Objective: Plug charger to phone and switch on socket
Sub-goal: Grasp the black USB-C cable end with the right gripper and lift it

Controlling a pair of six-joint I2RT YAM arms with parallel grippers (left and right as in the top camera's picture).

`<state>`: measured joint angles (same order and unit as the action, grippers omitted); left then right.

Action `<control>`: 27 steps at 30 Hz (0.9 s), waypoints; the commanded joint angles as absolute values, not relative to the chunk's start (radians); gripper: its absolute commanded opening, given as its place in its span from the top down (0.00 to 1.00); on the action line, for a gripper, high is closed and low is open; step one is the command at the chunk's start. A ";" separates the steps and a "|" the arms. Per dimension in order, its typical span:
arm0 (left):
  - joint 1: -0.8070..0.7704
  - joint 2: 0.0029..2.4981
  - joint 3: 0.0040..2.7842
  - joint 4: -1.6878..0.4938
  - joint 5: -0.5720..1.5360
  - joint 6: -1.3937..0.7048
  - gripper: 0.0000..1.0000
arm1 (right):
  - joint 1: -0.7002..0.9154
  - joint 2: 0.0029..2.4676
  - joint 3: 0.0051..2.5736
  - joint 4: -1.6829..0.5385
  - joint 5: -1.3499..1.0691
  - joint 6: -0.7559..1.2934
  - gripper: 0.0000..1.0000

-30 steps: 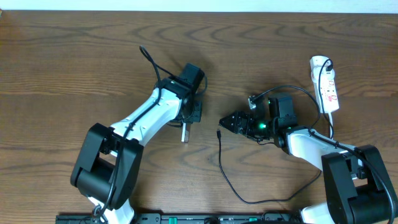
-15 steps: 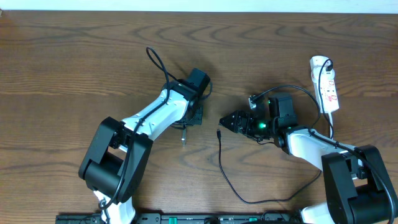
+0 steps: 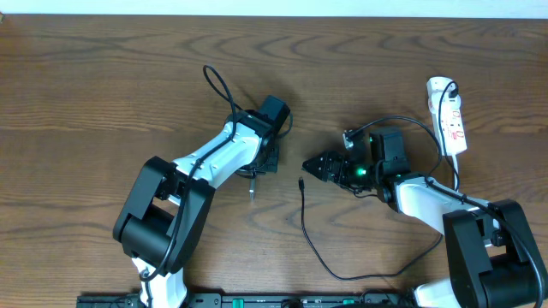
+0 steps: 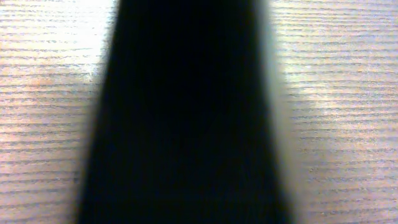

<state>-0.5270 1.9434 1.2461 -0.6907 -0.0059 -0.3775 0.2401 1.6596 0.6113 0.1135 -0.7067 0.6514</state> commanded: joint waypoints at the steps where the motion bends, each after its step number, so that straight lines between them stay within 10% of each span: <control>1: -0.506 1.953 1.261 -0.702 0.077 -0.375 0.93 | 0.241 1.693 0.584 0.094 -0.579 0.738 0.01; 10: -0.279 1.829 1.287 -0.616 0.654 -0.307 0.93 | 0.318 1.692 0.609 0.096 -0.578 0.679 0.54; 20: -0.082 1.831 1.280 -0.383 0.849 -0.378 0.92 | 0.417 1.691 1.056 -0.664 -0.311 0.537 0.52; 27: -0.086 1.831 1.258 -0.404 0.850 -0.367 0.92 | 0.607 1.709 1.110 -0.792 -0.101 0.688 0.52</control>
